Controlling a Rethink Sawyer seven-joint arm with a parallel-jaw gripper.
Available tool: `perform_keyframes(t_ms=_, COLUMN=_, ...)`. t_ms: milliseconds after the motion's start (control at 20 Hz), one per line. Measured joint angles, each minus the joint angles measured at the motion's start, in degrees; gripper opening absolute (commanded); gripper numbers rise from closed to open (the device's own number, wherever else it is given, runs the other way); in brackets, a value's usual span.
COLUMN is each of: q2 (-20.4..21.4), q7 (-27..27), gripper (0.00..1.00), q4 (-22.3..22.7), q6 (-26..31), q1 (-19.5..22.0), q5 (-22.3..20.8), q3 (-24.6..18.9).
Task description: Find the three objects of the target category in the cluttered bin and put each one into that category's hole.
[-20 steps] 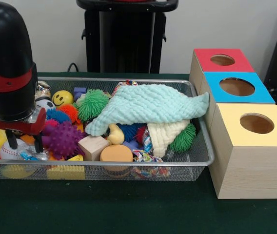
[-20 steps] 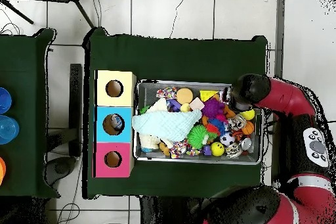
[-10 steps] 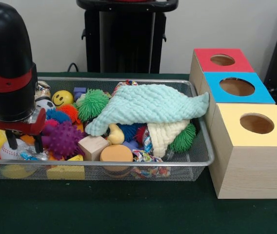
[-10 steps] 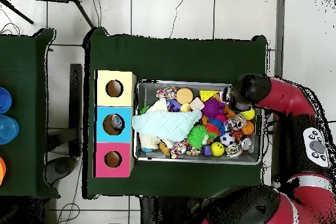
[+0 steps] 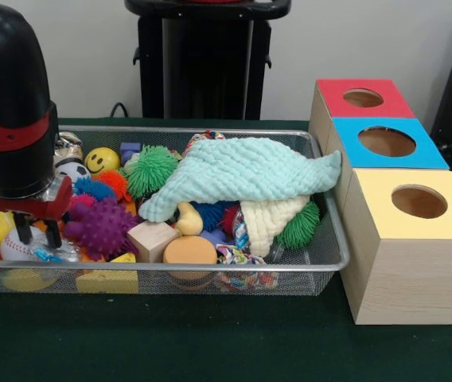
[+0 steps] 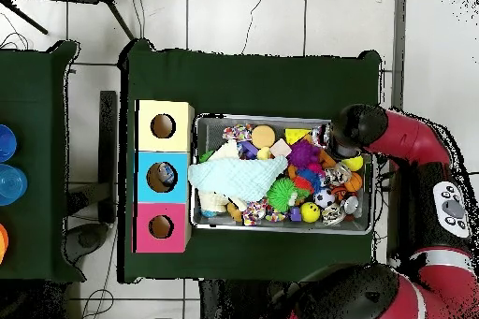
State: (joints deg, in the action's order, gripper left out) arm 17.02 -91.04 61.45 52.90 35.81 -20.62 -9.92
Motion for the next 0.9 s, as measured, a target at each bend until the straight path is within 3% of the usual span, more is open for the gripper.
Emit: perform_keyframes(t_ms=900, q2=-0.3, q7=0.0, gripper=0.0, q4=-0.6, q6=0.8, q1=-0.1, q5=0.0, q3=0.0)
